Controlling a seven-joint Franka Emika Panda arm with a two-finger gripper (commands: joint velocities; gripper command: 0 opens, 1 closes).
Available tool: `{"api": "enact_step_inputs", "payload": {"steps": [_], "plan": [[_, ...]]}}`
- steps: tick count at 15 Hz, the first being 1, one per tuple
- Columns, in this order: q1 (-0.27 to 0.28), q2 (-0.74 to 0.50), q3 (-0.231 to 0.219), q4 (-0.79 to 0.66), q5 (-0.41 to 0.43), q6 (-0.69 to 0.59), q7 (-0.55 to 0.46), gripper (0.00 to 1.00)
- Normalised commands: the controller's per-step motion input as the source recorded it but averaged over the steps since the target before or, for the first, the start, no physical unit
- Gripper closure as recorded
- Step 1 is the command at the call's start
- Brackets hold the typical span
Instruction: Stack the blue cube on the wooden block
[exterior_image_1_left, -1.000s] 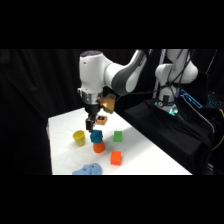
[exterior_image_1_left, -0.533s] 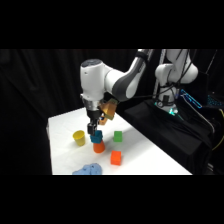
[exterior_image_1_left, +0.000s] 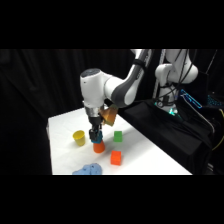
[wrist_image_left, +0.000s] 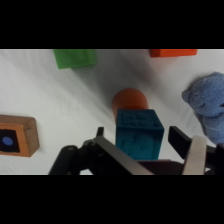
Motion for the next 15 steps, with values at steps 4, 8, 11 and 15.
{"api": "enact_step_inputs", "payload": {"steps": [4, 8, 11, 15], "plan": [[-0.026, 0.07, 0.011, 0.08, 0.142, 0.14, -0.1, 0.31], [-0.006, 0.03, -0.004, 0.06, 0.113, 0.11, -0.1, 0.64], [-0.007, -0.09, -0.005, 0.02, 0.107, 0.03, -0.13, 0.69], [-0.003, -0.29, -0.013, -0.05, 0.078, -0.1, -0.15, 0.74]]}}
